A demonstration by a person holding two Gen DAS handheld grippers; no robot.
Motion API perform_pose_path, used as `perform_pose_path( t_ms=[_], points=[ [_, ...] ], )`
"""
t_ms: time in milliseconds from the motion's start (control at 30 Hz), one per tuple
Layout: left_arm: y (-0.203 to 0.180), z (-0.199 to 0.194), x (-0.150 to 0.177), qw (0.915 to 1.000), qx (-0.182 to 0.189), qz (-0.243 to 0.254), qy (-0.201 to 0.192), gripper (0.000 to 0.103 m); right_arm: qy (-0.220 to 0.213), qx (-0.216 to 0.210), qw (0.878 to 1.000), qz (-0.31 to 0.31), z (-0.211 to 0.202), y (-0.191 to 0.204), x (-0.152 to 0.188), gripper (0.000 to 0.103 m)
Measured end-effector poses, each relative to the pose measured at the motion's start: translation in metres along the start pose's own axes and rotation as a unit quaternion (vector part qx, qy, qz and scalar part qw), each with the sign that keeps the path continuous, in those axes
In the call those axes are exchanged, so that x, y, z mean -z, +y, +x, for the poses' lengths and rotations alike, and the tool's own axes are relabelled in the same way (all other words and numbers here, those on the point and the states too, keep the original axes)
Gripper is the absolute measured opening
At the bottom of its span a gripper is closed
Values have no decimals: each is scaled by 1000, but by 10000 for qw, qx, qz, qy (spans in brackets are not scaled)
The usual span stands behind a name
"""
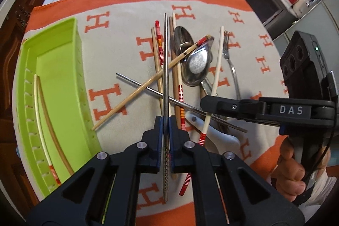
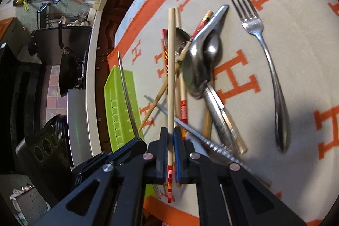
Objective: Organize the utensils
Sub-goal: 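Carry both chopsticks to the green tray and open both tools inside it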
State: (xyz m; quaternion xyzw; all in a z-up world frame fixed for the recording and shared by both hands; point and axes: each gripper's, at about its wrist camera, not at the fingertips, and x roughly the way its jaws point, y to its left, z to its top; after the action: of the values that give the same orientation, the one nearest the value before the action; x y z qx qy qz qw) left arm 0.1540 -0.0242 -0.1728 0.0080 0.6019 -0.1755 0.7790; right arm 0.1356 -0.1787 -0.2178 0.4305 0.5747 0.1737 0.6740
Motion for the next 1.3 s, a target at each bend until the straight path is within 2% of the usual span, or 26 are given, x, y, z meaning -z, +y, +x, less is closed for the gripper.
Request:
perform_pose_path(
  t_ms=[233, 500, 767, 1033, 1300],
  points=[
    [13, -37, 23, 9990, 135, -275, -328, 4, 15, 141, 9987, -480, -2, 34, 22, 5],
    [45, -72, 50, 9957, -123, -617, -676, 4, 84, 440, 9909, -1271, 5, 89, 48, 5],
    [79, -106, 66, 9902, -355, -813, -1083, 4, 157, 643, 9791, -1922, 20, 152, 54, 5],
    [114, -132, 57, 9838, -403, -1046, -1400, 4, 336, 1397, 9575, -2502, 60, 206, 46, 5],
    [144, -105, 47, 9842, -462, -1283, -1129, 4, 844, 2093, 9414, -2506, 118, 196, 40, 5]
  ],
)
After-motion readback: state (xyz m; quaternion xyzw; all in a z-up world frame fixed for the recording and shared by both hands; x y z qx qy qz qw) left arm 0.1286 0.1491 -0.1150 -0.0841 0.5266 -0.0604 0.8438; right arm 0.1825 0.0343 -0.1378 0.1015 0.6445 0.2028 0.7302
